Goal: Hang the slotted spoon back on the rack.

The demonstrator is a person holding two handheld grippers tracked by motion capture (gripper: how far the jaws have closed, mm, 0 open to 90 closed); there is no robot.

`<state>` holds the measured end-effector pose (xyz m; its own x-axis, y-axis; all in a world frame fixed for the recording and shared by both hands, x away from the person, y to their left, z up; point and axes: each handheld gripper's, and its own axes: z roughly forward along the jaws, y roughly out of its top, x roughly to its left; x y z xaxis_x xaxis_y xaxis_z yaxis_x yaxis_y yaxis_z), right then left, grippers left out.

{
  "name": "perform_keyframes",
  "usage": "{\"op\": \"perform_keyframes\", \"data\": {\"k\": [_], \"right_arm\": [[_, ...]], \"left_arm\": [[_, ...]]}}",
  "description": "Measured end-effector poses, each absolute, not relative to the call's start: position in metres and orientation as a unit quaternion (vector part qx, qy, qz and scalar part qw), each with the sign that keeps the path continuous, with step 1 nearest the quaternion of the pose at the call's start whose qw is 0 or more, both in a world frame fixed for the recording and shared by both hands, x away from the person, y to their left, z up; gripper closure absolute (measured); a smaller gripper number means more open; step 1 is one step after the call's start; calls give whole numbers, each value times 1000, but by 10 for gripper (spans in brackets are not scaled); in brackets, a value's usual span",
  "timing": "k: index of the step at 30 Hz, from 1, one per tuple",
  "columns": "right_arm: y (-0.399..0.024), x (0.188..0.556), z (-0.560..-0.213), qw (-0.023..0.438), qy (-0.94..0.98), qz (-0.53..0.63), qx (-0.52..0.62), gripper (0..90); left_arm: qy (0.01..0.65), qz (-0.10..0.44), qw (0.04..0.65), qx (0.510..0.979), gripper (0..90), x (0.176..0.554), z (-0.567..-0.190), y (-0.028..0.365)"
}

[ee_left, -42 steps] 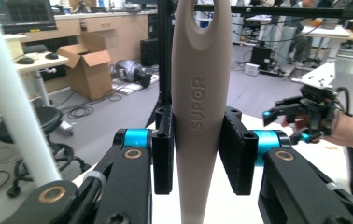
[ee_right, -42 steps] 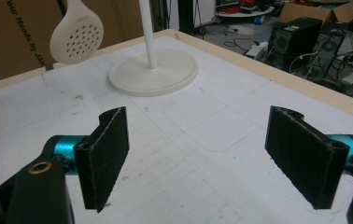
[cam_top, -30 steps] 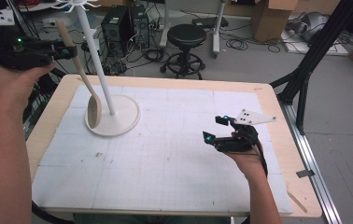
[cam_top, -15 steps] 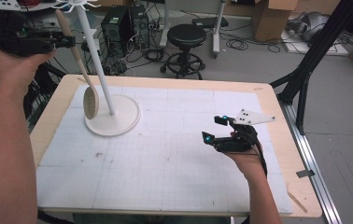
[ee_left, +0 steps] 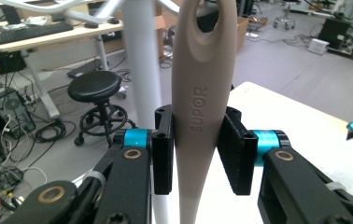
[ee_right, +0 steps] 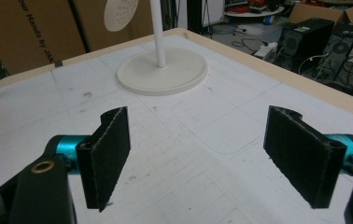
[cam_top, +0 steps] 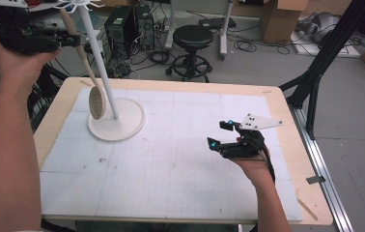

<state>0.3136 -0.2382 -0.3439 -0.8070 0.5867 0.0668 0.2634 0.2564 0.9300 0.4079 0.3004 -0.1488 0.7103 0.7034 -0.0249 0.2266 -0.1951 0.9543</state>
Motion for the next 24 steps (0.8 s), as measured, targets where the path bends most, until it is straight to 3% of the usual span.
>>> {"op": "perform_keyframes", "data": {"k": [24], "right_arm": [[-236,314,-346,141,780,547,269,233]], "left_arm": [[340,233,527,743,681,419,-144,306]]}}
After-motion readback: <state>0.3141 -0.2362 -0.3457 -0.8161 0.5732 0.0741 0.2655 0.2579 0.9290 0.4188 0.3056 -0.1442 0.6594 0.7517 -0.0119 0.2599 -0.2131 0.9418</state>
